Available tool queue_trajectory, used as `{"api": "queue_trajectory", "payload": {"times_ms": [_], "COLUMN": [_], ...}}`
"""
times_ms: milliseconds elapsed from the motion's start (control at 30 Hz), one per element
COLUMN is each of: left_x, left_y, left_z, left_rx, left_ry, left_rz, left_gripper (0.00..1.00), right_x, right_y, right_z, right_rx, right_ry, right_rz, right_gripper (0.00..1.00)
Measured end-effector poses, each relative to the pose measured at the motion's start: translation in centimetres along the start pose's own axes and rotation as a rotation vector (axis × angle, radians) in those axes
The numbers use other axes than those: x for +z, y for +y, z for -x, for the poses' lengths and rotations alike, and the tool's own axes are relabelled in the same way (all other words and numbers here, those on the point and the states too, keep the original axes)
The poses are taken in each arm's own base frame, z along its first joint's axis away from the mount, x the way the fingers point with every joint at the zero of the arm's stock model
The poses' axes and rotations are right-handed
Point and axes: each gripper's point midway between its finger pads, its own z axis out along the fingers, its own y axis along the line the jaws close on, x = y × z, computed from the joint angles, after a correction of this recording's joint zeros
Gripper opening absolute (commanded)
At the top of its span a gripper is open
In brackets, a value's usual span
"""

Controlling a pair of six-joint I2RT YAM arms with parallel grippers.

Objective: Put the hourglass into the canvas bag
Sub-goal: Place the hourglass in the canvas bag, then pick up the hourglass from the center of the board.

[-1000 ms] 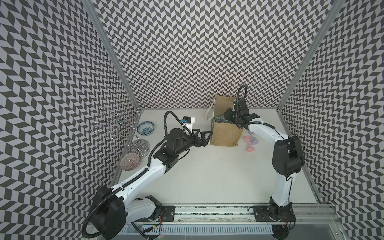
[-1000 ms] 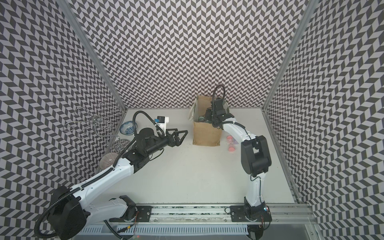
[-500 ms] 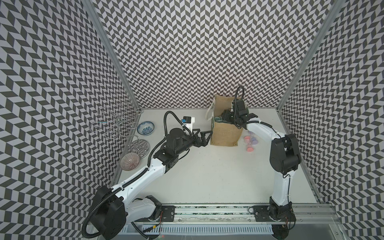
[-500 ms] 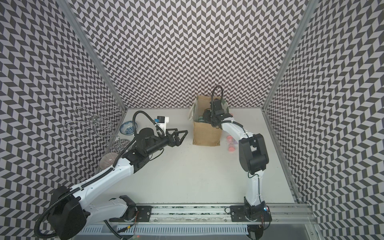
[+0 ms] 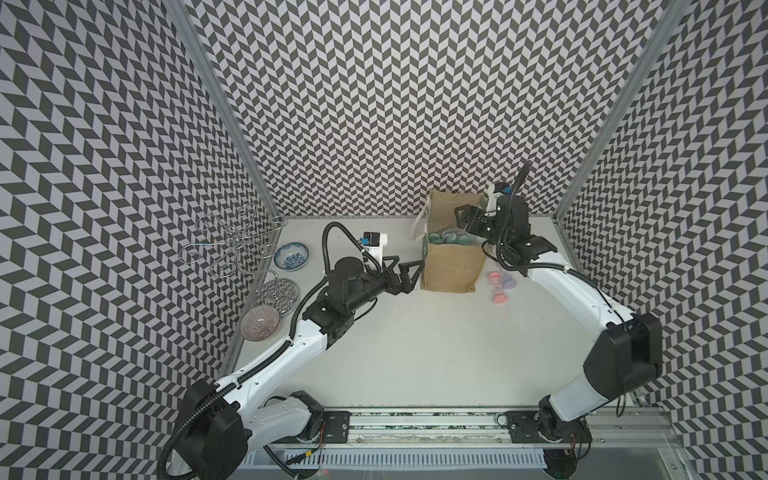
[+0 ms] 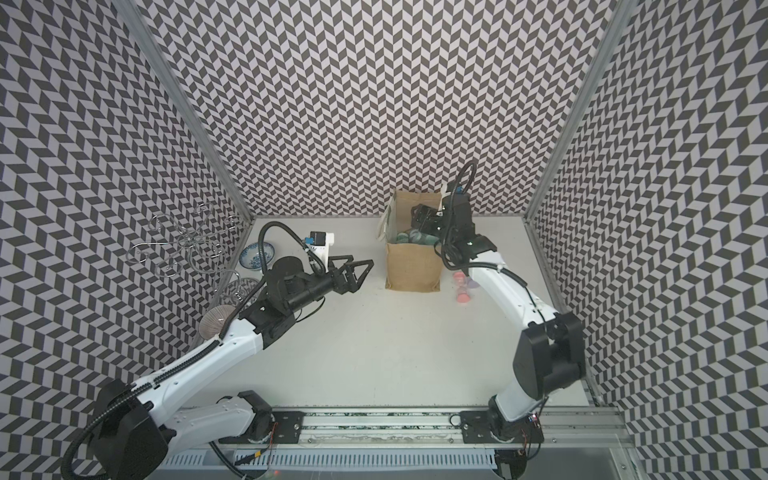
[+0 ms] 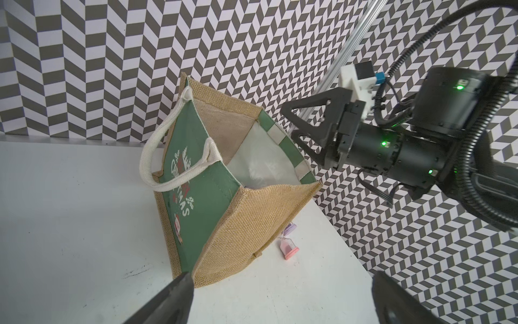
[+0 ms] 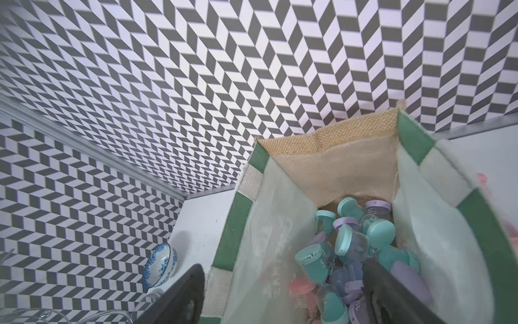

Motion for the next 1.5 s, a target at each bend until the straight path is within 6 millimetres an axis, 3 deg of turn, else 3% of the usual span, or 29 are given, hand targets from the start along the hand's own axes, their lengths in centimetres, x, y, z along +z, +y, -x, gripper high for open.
{"api": "queue_trajectory", "payload": {"times_ms": [100, 300, 500, 633, 867, 967, 1100, 1333, 1500], "left_x": [-0.2, -0.9, -1.6, -1.7, -1.2, -0.9, -0.4, 1.0, 1.7], "left_y": [-0.5, -0.7, -0.6, -0.6, -0.3, -0.5, -0.6, -0.6, -0.7], "left_z": [0.0, -1.2, -2.7, -3.9, -6.0, -6.4, -7.0, -9.1, -9.5], "left_rx": [0.008, 0.008, 0.002, -0.005, -0.017, -0.015, -0.017, -0.018, -0.017], "left_ry": [-0.002, 0.014, 0.03, 0.045, 0.093, 0.095, 0.106, 0.156, 0.165], "left_rz": [-0.012, -0.018, -0.013, -0.01, -0.008, -0.016, -0.022, -0.024, -0.026], "left_gripper": [0.99, 0.99, 0.99, 0.99, 0.99, 0.99, 0.99, 0.99, 0.99], "right_x": [-2.6, -6.6, -11.1, -12.8, -11.8, -11.4, -10.5, -8.0, -6.2], "right_y": [-1.2, -4.5, -6.1, -7.8, -13.3, -15.2, -16.9, -19.6, -21.3], "right_z": [0.4, -0.7, -1.9, -4.2, -13.5, -16.4, -18.2, -19.2, -20.2], "right_rx": [0.019, 0.06, 0.067, 0.068, 0.099, 0.119, 0.137, 0.134, 0.123], "right_ry": [-0.038, -0.066, -0.096, -0.083, 0.115, 0.18, 0.209, 0.219, 0.283], "right_rz": [-0.021, -0.089, -0.126, -0.161, -0.259, -0.29, -0.309, -0.356, -0.397], "right_gripper": [0.87, 0.88, 0.88, 0.88, 0.87, 0.86, 0.85, 0.83, 0.81]}}
